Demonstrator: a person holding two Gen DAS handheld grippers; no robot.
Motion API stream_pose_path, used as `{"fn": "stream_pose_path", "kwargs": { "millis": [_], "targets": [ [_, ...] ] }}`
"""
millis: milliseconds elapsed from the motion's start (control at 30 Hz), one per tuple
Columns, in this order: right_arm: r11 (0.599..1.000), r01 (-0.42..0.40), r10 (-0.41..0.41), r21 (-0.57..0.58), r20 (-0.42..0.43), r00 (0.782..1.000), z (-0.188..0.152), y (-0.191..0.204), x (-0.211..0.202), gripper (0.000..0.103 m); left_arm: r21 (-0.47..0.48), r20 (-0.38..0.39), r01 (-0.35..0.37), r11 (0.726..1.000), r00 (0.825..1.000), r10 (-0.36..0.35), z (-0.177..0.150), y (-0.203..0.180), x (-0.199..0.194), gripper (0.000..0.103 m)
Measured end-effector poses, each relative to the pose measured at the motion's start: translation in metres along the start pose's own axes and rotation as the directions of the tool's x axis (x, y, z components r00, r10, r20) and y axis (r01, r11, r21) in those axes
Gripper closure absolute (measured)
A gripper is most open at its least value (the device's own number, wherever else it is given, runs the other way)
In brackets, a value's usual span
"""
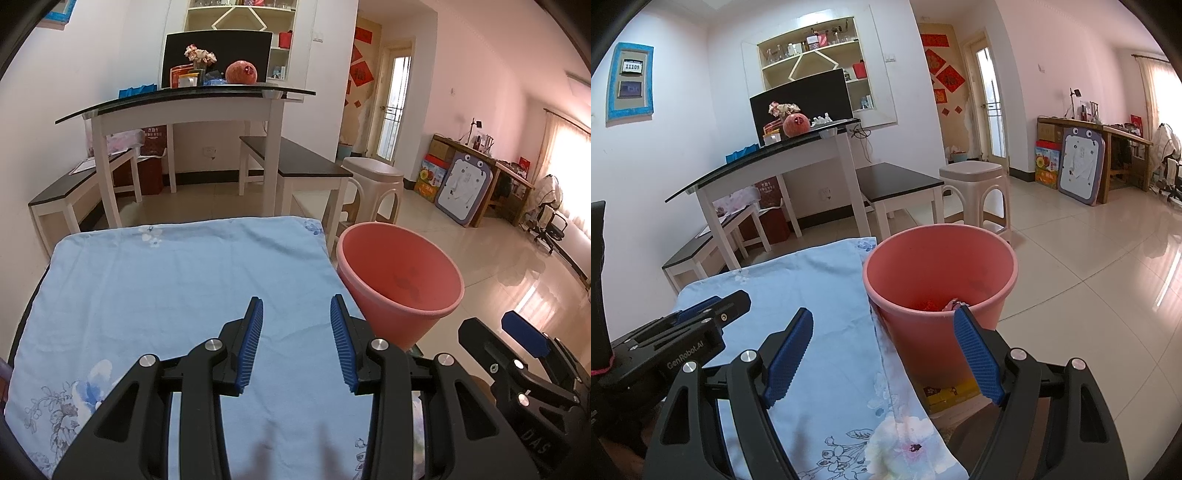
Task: Collect trash
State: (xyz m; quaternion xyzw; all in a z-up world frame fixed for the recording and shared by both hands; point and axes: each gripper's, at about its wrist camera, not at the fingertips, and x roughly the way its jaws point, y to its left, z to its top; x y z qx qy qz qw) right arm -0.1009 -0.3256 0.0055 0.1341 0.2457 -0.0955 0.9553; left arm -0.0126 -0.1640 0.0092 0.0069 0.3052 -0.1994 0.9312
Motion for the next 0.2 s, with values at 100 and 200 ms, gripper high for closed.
{"fn": "stream_pose_path", "kwargs": {
  "millis": [100, 200],
  "targets": [
    [1.000, 0.001, -0.001, -0.001, -0.005, 1.000, -0.0036, -0.0008, 0.0018, 0.026, 0.005, 0.000, -0.005, 1.000, 1.000, 0.005, -0.0006, 0.0005, 0.0007, 0.064],
    [1.000, 0.001, -0.001, -0.004, -0.009, 1.000, -0.0059, -0.0016, 0.0028, 0.026, 0.001, 0.000, -0.003, 1.000, 1.000, 0.003, -0.0006, 0.0023, 0.0009, 0.065]
  ]
}}
